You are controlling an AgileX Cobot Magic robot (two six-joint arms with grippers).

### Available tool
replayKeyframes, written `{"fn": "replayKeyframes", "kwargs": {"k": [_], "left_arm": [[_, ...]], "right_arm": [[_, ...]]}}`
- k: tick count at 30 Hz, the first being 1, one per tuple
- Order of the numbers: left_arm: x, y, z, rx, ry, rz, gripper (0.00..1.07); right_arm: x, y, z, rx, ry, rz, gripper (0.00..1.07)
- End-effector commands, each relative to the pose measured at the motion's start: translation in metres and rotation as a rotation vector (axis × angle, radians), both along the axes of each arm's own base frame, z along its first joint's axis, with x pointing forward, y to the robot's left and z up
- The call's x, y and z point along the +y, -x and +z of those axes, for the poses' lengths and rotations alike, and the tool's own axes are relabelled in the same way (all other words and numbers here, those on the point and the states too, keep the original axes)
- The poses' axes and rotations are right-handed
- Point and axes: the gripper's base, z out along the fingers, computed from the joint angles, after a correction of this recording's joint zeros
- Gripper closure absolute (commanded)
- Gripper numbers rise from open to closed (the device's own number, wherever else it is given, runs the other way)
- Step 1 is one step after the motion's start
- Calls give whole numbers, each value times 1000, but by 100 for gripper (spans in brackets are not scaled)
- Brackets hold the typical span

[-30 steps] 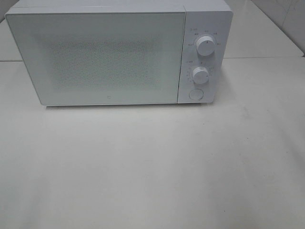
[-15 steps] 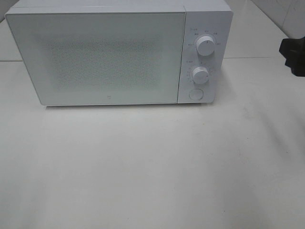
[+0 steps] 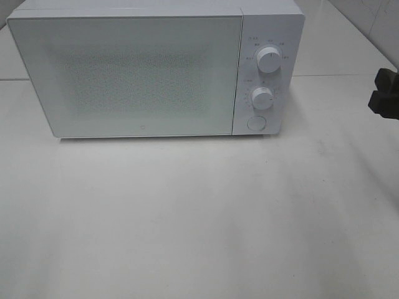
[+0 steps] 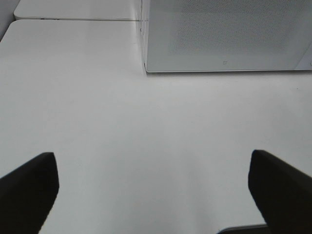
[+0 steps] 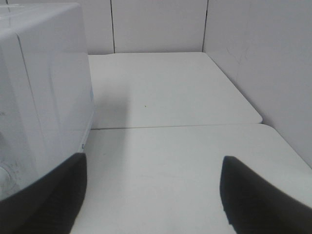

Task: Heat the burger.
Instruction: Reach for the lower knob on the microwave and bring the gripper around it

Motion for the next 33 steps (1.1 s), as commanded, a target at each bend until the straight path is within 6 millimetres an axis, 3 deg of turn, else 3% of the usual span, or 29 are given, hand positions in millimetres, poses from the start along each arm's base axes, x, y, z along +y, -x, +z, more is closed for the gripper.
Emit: {"fn": "replayKeyframes", "kwargs": {"k": [1, 8, 11, 13, 20, 27, 33], "left_arm": [[0, 3, 0, -30, 5, 1, 9], [0, 3, 0, -30, 5, 1, 9], [0, 3, 0, -30, 5, 1, 9], [0, 3, 0, -30, 5, 1, 9], [0, 3, 0, -30, 5, 1, 9], [0, 3, 0, -30, 5, 1, 9], [0, 3, 0, -30, 5, 1, 9]], "right_arm": [[6, -1, -6, -19, 24, -4, 32], [39, -2, -26, -6, 66, 6, 32], [43, -2, -29, -2, 65, 8, 32], [60, 1, -34, -8, 75, 17, 32], [89, -2, -35, 2, 119, 26, 32], [123, -16, -36, -23, 115, 70, 32], [136, -31, -38, -39, 82, 69, 32]]}}
